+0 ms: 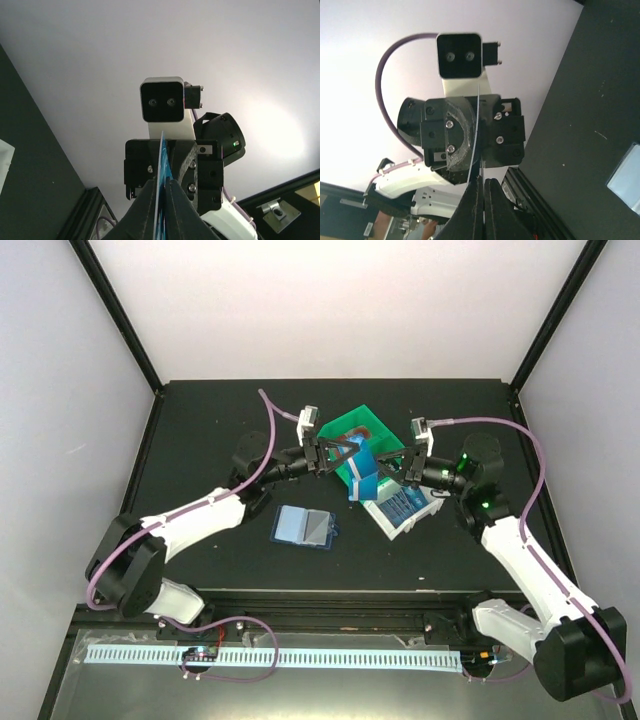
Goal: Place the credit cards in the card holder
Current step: Pick up the credit card from the storage box.
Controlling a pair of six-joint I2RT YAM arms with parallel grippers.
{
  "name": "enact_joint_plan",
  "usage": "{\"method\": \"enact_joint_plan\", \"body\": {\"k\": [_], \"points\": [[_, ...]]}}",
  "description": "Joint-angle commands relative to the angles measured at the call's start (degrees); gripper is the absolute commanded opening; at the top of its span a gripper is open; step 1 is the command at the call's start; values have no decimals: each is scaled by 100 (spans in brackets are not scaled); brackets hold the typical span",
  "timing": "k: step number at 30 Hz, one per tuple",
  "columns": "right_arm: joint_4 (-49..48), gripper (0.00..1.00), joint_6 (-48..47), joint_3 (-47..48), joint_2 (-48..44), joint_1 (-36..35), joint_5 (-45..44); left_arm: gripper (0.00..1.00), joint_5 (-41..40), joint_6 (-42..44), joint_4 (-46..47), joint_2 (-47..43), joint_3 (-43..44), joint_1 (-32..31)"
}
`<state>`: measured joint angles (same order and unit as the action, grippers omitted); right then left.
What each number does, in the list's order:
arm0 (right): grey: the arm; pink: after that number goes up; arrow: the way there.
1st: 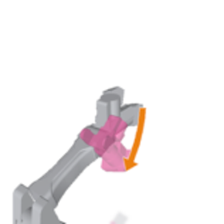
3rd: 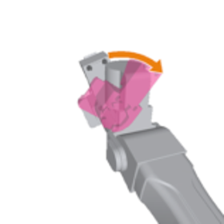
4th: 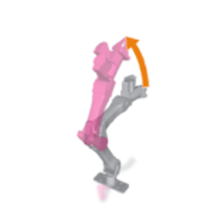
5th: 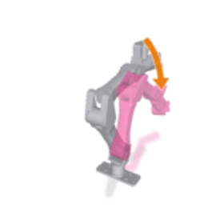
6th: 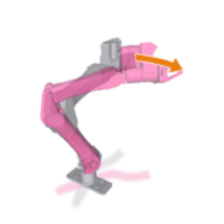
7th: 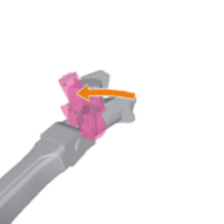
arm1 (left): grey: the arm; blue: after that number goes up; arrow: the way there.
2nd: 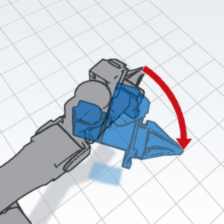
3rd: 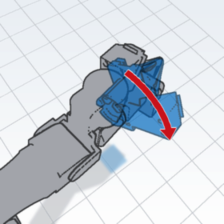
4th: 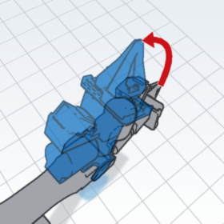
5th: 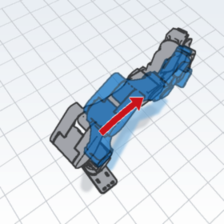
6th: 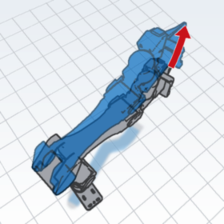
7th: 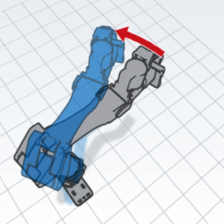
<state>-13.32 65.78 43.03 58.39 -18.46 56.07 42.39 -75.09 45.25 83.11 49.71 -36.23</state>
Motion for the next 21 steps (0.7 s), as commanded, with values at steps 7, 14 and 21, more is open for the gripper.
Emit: {"method": "enact_joint_plan", "body": {"k": [7, 14, 21], "points": [[597, 1, 63, 419, 172, 463, -128, 2, -229, 219, -575, -298, -378, 314], [1475, 1, -608, 476, 120, 1174, -192, 2, -163, 739, -1394, -575, -537, 552], [3660, 1, -1969, 1004, 527, 1275, -1037, 2, -159, 533, -3454, -846, -395, 677]]}}
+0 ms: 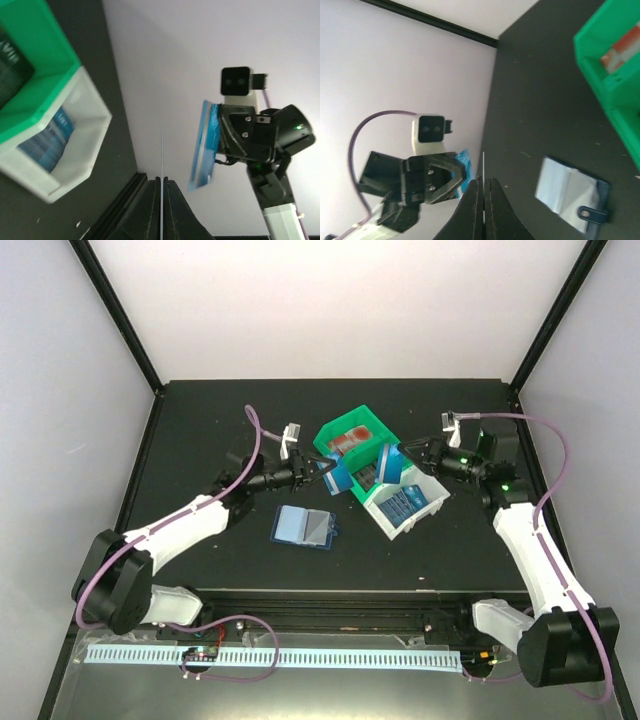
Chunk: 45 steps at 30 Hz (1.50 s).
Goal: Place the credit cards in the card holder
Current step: Pick up the credit card from the storage box, then insert the credit card into the card holder.
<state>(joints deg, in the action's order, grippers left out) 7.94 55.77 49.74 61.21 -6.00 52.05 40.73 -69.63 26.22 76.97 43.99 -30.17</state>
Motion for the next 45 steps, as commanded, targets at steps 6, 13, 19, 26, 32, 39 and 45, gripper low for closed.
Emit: {"method": "enact_joint_plan", "body": {"k": [6, 13, 19, 26, 32, 39, 45], "points": [[2013, 1, -1199, 80, 579, 33, -1382, 2, 248, -1112, -1949, -323, -283, 132], [2124, 1, -1302, -108, 773, 24, -2109, 2, -30, -1218, -2963, -681, -261, 132], [2066, 1, -1687, -124, 830, -123, -2027, 2, -189, -390, -3416, -699, -326, 133], [1576, 1, -2117, -96, 589, -1287, -2042, 2, -1870, 3011, -6162, -449, 430, 152], [1239, 1, -2208, 38, 1242, -2868, -2466, 2, -2274, 3982, -6691, -4, 633, 158], [728, 1, -1970, 122, 2332, -3523, -2268, 2, -2009, 4578, -6683, 825, 1244, 160], [242, 1, -1723, 90, 2918, -3561, -1828, 2, -1847, 4706, -6600, 1452, 1646, 159]]}}
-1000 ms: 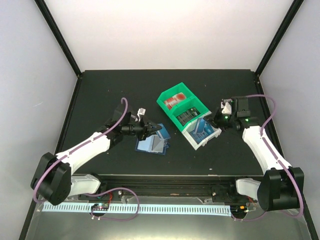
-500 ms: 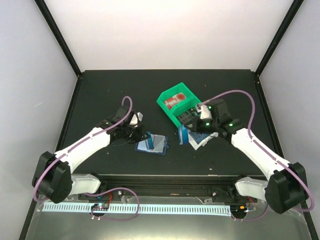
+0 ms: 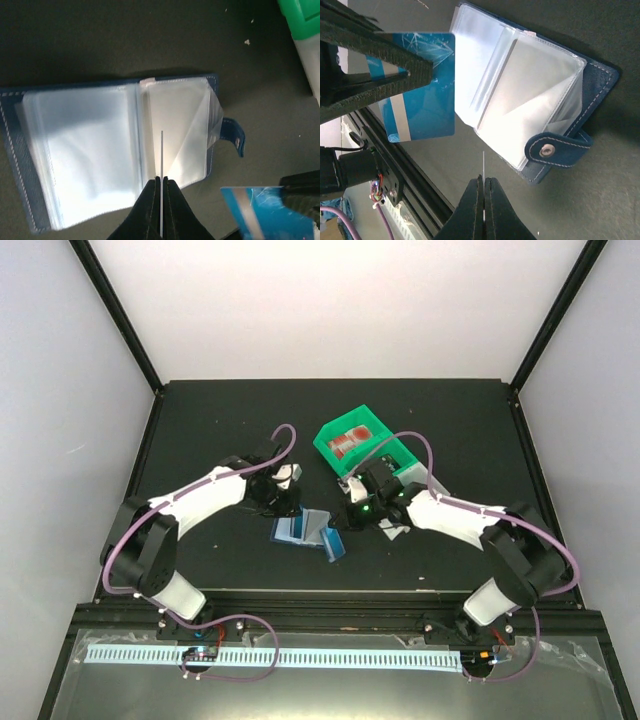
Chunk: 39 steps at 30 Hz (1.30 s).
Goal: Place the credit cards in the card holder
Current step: Insert the credit card into the card holder.
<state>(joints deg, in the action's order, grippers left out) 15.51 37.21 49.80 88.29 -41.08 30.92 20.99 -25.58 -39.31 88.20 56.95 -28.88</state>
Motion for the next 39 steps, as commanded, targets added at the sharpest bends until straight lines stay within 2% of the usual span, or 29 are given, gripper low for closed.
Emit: {"method": "enact_joint_plan", "body": {"k": [1, 10, 17, 28, 34, 39], "points": [[-488, 1, 56, 95, 238, -64, 289, 2, 131, 300, -22, 415, 376, 27], [438, 1, -1077, 275, 545, -266, 623, 2, 175, 313, 71, 815, 551, 32], [803, 1, -895, 467, 1111, -396, 275, 2, 195, 241, 129, 832, 500, 32], [1302, 1, -628, 792, 1260, -399, -912, 2, 140, -111, 342, 851, 305, 110], [1352, 1, -590, 822, 1261, -399, -1074, 2, 156, -391, 600, 681, 94, 245], [1131, 1, -757, 758, 1058, -400, -397, 2, 403, -431, 796, 643, -74, 273]]}}
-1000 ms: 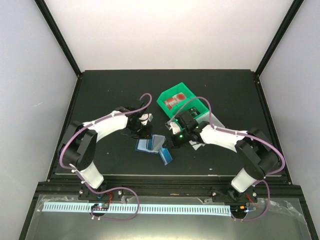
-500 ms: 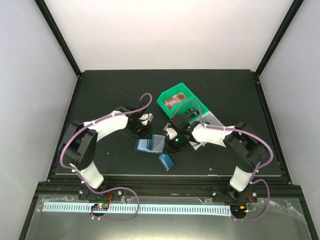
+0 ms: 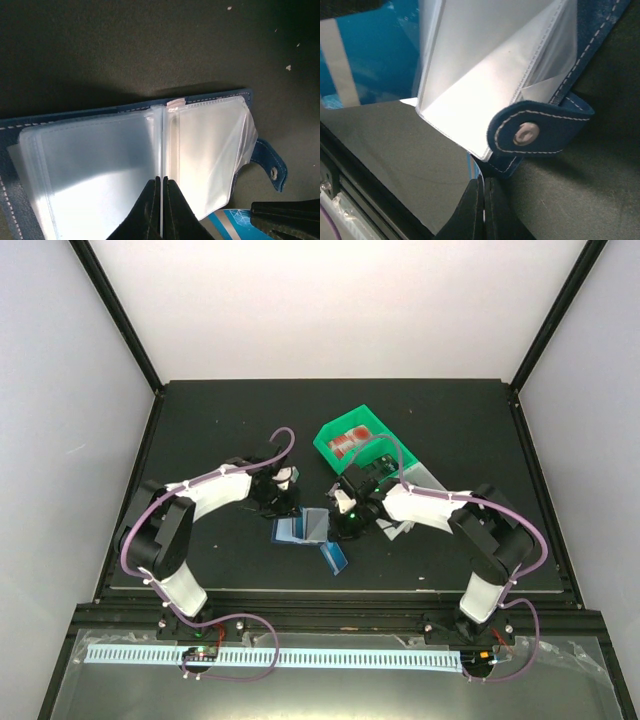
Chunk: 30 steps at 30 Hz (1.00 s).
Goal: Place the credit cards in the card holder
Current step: Insert the credit card into the card holder.
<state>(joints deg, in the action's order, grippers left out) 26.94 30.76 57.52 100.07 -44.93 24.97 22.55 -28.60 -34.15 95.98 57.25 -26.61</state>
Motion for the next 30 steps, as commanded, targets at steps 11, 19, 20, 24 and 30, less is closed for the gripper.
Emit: {"method": "enact_joint_plan", "body": {"k": [11, 19, 20, 24, 30], "points": [[-1350, 1, 991, -361, -717, 59, 480, 2, 1329, 219, 380, -7, -35, 339], [-1690, 1, 1531, -182, -332, 162, -250, 2, 1788, 29, 699, -35, -246, 585], [-1721, 1, 1554, -179, -282, 180, -297, 1, 1815, -30, 804, -24, -297, 594], [-1771, 1, 1591, -168, -96, 291, -385, 1, 1823, -108, 1063, 119, -387, 604], [-1742, 1, 1591, -194, -69, 371, -605, 2, 1720, 55, 989, 378, -262, 613]]}}
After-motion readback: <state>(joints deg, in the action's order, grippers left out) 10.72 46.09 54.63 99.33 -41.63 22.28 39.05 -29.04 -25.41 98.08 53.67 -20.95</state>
